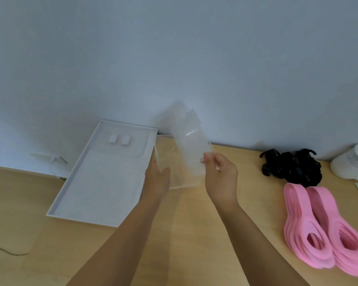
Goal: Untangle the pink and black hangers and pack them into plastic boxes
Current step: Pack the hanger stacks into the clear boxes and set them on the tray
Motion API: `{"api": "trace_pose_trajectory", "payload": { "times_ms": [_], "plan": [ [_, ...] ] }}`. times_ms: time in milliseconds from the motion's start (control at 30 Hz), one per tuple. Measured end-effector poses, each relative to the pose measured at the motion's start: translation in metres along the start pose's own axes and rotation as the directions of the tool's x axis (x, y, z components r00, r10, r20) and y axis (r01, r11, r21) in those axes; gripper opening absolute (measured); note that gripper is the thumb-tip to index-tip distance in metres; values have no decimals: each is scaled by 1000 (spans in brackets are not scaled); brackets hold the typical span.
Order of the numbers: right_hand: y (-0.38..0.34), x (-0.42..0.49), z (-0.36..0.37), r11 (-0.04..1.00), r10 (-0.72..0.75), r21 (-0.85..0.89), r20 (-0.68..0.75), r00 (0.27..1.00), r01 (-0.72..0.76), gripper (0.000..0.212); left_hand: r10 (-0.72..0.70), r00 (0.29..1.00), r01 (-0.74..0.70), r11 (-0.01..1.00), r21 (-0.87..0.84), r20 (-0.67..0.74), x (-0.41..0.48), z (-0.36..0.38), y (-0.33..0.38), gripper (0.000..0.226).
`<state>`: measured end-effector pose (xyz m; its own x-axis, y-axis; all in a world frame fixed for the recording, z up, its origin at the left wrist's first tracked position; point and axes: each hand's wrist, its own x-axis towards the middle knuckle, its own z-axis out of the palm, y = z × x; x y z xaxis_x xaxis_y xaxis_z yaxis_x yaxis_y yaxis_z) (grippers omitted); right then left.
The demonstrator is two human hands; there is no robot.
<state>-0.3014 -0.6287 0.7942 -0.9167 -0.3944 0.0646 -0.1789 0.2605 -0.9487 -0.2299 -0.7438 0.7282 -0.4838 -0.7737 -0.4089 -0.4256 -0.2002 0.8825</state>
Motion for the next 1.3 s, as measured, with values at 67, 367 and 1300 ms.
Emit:
{"api": "trace_pose_trajectory", "payload": {
  "times_ms": [67, 367, 1300],
  "plan": [
    [4, 3, -3, 999, -24, -41, -22, 999, 23, 28, 102, 992, -89, 980, 181, -69, 1, -1, 0, 56],
    [15, 6, -21, 990, -97, -114, -143, 985, 81, 31, 576, 709, -689, 445, 572, 406, -52, 33, 3, 93],
    [32, 0, -79, 979, 201, 30, -238, 950, -200, 25, 539, 800, -496, 347, 796, 264, -55, 96, -7, 61]
  ]
}}
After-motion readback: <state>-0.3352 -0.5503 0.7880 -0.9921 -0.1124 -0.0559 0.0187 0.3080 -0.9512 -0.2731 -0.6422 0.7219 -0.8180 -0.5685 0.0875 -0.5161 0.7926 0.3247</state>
